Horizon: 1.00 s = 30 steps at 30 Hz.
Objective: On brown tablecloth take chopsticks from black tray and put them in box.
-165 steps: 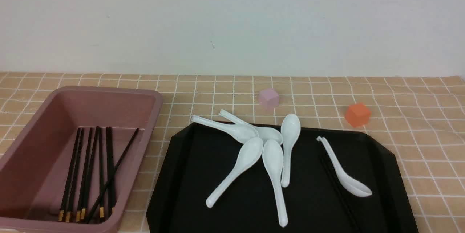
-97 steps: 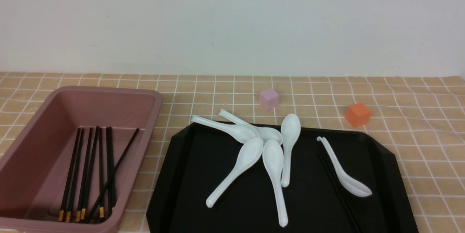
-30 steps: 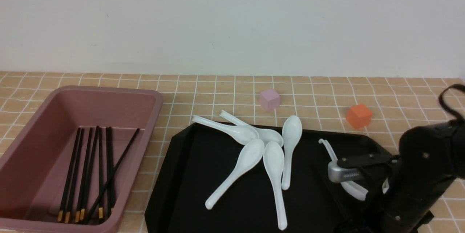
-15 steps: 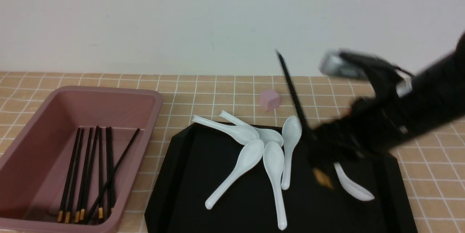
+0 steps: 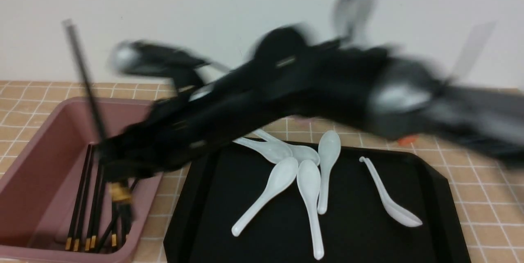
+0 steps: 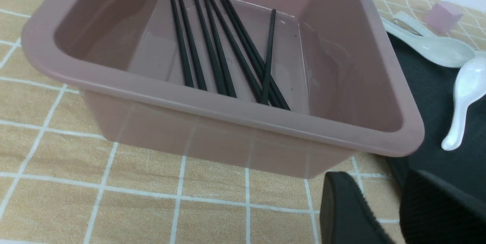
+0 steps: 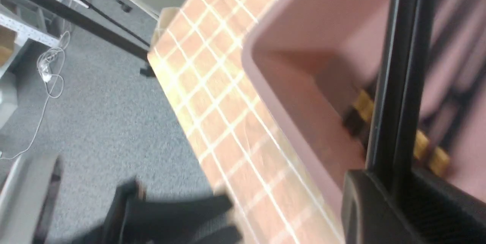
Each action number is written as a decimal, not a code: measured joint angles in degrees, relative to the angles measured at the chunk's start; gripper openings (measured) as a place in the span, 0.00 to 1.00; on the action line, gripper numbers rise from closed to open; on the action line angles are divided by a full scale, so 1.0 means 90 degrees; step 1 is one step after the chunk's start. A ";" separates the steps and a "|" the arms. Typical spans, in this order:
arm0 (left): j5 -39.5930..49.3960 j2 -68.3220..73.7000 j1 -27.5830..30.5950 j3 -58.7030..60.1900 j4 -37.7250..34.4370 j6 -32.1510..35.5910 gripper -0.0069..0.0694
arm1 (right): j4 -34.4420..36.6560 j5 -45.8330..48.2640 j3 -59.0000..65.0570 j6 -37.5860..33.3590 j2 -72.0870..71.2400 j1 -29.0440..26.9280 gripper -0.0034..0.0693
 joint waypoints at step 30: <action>0.0000 0.0000 0.0000 0.0000 0.0000 0.0000 0.40 | -0.0846 0.2821 -0.0927 -0.0335 -0.0321 -0.0501 0.05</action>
